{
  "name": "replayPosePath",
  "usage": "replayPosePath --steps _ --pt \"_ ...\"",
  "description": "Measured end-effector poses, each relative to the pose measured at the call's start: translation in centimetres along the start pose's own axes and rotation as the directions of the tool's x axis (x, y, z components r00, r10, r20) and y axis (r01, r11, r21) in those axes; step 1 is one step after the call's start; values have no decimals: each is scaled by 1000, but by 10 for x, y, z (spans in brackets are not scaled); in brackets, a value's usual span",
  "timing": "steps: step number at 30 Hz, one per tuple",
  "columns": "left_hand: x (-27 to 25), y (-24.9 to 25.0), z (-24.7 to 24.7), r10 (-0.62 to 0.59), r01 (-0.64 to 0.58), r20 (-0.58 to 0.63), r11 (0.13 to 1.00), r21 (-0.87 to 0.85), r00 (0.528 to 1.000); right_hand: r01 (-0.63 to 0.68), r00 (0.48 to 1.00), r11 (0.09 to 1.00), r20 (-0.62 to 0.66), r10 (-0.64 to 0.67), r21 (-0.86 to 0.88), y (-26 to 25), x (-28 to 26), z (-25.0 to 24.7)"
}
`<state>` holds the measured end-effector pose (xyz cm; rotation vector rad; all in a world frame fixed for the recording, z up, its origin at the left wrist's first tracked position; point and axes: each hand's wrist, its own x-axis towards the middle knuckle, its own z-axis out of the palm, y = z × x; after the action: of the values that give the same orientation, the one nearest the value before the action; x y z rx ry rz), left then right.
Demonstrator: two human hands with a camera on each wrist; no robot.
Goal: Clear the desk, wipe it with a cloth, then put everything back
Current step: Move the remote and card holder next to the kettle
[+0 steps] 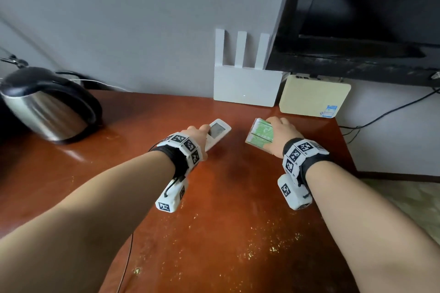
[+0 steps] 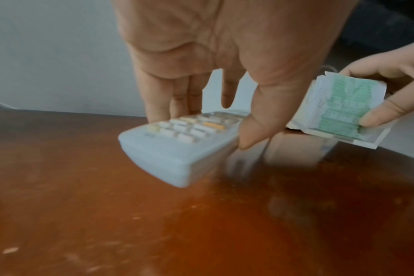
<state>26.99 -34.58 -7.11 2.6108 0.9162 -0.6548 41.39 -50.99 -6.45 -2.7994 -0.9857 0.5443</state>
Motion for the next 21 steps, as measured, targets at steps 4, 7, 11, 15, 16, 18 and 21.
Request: replayPosePath --steps 4,7,11,15,16,18,21 --pt "-30 -64 -11 -83 79 -81 996 -50 993 81 997 997 4 -81 -9 -61 -8 -2" --pt "-57 -124 -16 -173 168 -122 984 -56 977 152 988 988 15 -152 -22 -117 -16 3" --pt "-100 -214 -16 -279 272 -135 960 -71 951 246 968 969 47 -245 -22 -202 -31 22" --pt "-141 -298 -8 -376 367 -128 926 -86 918 315 946 948 91 -310 -45 -282 -48 46" --pt "-149 -316 -5 -396 388 -116 918 -88 911 326 942 944 102 -321 -44 -299 -52 54" --pt "-161 -349 2 -424 416 -109 905 -89 899 343 935 939 108 -338 -30 -332 -59 68" --pt "-169 -387 11 -450 441 -100 892 -101 888 351 932 936 101 -349 -1 -373 -63 86"
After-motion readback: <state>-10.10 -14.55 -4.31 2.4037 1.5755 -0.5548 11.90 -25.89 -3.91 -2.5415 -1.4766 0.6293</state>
